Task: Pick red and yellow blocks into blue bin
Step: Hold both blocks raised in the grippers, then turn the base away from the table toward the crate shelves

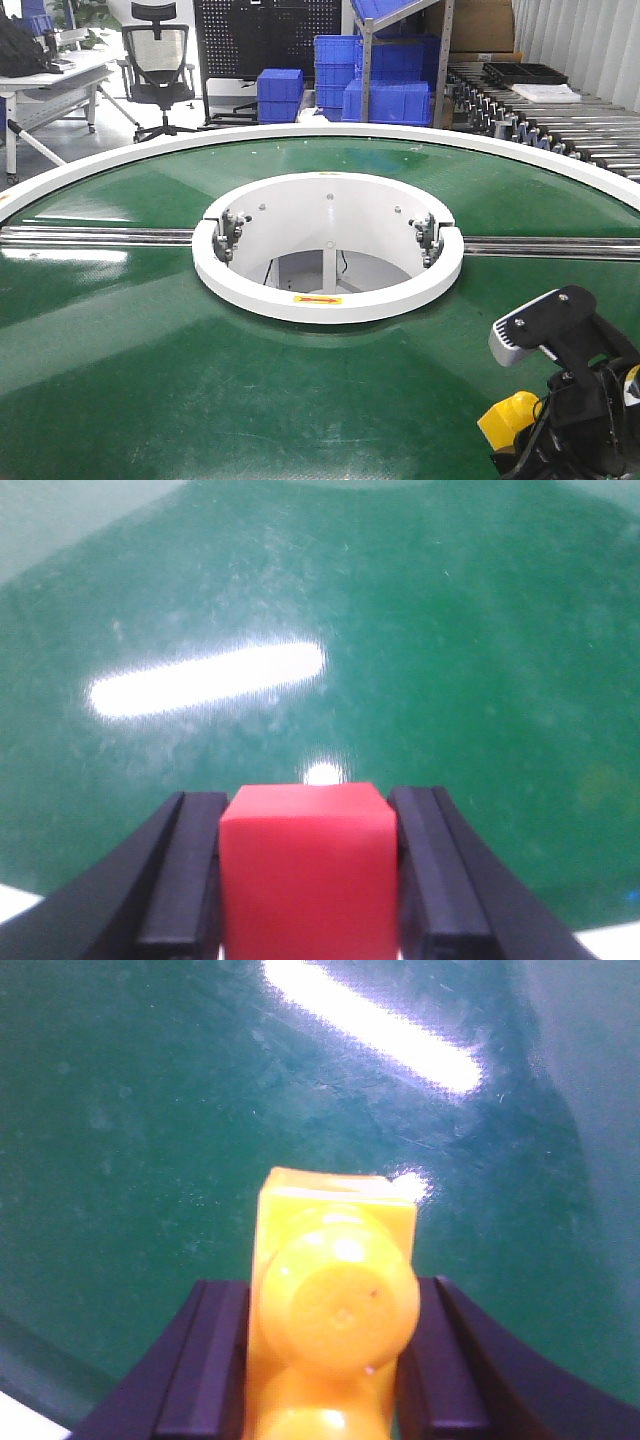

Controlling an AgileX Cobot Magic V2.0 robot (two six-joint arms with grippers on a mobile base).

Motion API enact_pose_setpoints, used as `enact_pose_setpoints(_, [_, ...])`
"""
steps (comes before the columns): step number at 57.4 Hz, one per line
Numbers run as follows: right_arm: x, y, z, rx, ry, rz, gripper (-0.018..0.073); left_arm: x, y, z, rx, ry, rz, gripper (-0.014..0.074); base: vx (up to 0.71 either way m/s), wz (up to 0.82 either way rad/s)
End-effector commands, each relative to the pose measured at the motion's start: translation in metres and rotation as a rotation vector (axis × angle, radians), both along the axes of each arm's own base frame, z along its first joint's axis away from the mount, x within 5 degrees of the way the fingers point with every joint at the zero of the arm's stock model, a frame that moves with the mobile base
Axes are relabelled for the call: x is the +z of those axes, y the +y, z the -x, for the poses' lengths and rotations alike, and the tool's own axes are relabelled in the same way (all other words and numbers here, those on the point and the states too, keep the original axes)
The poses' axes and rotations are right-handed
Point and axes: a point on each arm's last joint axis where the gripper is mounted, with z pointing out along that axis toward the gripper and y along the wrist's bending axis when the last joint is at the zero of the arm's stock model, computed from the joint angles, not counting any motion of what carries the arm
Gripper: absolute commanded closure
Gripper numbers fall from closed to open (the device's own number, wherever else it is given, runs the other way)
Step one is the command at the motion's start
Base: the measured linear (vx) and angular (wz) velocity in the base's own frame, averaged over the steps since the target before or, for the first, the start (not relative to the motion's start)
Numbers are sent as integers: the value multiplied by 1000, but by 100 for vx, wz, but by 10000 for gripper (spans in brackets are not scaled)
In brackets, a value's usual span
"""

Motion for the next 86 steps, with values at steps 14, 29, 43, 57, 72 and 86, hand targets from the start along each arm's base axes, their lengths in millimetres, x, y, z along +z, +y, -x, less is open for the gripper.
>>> enact_pose_setpoints(14, [18,0,0,-4,-96,-26,265,8,4,22,-10,-104,26,393,0,0])
enact_pose_setpoints(29, [18,0,0,-4,-96,-26,265,7,5,22,-11,-100,22,393,0,0])
enact_pose_setpoints(43, [18,0,0,-4,-96,-26,265,7,5,22,-11,-100,22,393,0,0])
enact_pose_setpoints(57, [18,0,0,-4,-96,-28,265,7,5,22,-11,-100,22,393,0,0])
enact_pose_setpoints(72, [18,0,0,-4,-96,-28,265,7,4,22,-11,-101,22,393,0,1])
enact_pose_setpoints(86, [18,0,0,-4,-96,-28,265,7,4,22,-11,-101,22,393,0,2])
